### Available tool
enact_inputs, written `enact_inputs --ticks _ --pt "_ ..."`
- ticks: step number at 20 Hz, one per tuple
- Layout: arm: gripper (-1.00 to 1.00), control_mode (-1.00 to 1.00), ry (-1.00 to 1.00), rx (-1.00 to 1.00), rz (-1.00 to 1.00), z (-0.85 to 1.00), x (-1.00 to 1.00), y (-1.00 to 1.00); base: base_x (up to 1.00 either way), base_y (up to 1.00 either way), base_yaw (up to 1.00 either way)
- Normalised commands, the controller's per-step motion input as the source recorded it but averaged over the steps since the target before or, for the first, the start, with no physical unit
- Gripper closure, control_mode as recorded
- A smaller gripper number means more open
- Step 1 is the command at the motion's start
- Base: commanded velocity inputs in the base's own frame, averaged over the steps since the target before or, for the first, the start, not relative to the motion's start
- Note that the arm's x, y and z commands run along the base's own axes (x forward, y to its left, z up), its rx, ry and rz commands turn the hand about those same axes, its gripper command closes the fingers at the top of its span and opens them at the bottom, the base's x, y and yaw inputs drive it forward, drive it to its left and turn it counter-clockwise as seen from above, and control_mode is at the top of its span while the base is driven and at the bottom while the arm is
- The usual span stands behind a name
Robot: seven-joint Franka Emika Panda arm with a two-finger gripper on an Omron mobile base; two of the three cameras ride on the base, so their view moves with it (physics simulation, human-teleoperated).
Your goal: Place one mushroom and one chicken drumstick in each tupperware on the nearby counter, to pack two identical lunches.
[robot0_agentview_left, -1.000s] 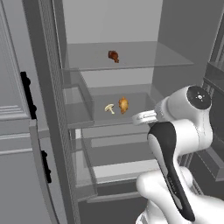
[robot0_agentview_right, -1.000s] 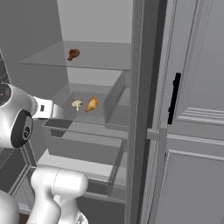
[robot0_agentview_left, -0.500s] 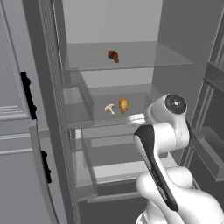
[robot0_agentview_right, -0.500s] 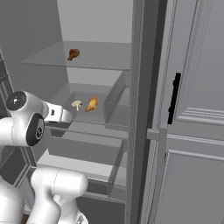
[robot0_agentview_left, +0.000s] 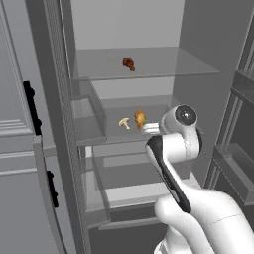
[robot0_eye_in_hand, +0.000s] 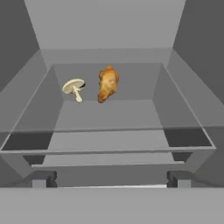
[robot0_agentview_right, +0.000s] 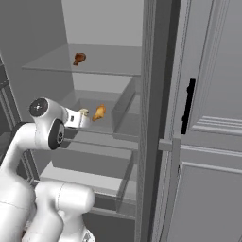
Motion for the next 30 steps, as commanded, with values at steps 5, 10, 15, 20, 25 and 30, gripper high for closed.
enact_inputs --ticks 5,10,15,20,25,30 --pt "-1.0 -1.0 0.14 0.07 -0.05 -0.01 0.64 0.0 0.0 0.0 0.0" --pt "-1.0 -1.0 0.13 0.06 -0.02 -0.05 0.63 -0.01 0.0 0.0 0.0" --pt "-1.0 -1.0 0.04 0.0 0.0 -0.22 0.45 -0.03 0.0 0.0 0.0" --pt "-1.0 -1.0 0.0 0.0 0.0 -0.37 0.44 0.0 0.0 0.0 0.0" --pt "-1.0 -1.0 0.01 0.0 0.0 -0.29 0.53 0.0 0.0 0.0 0.0" --pt "-1.0 -1.0 0.03 0.0 0.0 -0.21 0.59 0.0 0.0 0.0 0.0"
